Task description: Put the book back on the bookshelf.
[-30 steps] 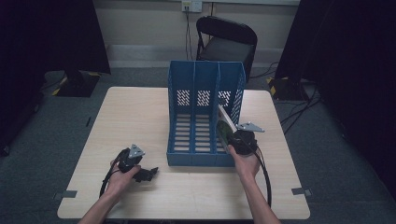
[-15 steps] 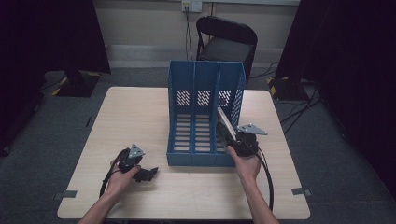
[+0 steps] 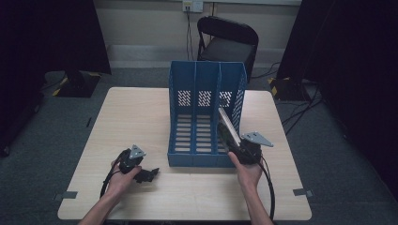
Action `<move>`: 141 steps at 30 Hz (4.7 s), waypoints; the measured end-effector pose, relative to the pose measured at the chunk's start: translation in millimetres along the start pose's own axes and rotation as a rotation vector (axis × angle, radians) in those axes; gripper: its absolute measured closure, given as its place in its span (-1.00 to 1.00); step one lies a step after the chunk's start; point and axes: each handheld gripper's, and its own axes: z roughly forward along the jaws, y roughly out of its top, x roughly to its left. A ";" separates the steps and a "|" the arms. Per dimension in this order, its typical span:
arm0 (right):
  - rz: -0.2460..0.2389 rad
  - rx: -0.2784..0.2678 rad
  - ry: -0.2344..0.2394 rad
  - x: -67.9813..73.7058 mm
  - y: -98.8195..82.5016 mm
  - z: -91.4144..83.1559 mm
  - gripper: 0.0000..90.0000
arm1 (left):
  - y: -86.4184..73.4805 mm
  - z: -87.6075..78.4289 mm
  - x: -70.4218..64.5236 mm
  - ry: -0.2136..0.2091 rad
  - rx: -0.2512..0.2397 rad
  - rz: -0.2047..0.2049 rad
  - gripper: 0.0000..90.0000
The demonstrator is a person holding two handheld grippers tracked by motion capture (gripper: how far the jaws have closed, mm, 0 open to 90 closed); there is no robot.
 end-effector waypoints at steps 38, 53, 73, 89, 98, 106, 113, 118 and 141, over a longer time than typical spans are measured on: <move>-0.030 -0.022 -0.123 9.3 6.3 17.3 0.70 | 0.9 0.9 -0.4 -0.004 0.003 0.000 -1.00; 0.034 -0.049 -0.217 4.1 7.5 16.2 0.70 | 0.9 1.0 -0.4 -0.004 0.003 0.000 -1.00; 0.021 0.017 -0.188 1.8 20.9 21.6 0.63 | 0.8 0.9 -0.8 -0.004 0.000 0.001 -1.00; 0.033 -0.038 -0.311 9.6 14.7 21.9 0.70 | 0.6 0.6 -1.2 -0.008 0.001 0.003 -1.00; 0.055 -0.028 -0.357 12.5 15.8 22.7 0.70 | 0.6 0.6 -1.2 -0.008 0.001 0.003 -1.00; 0.058 -0.031 -0.357 12.4 16.7 22.4 0.60 | 0.4 0.5 -1.4 -0.008 0.001 0.002 -1.00; 0.075 -0.034 -0.326 7.3 21.9 21.9 0.44 | 0.4 0.5 -1.4 -0.008 0.001 0.001 -1.00; 0.071 -0.047 -0.290 7.4 24.2 20.2 0.37 | 0.4 0.5 -1.4 -0.008 0.001 0.001 -1.00; 0.094 -0.040 -0.116 2.8 33.1 18.7 -0.22 | 0.6 0.7 -1.2 -0.011 0.001 0.004 -1.00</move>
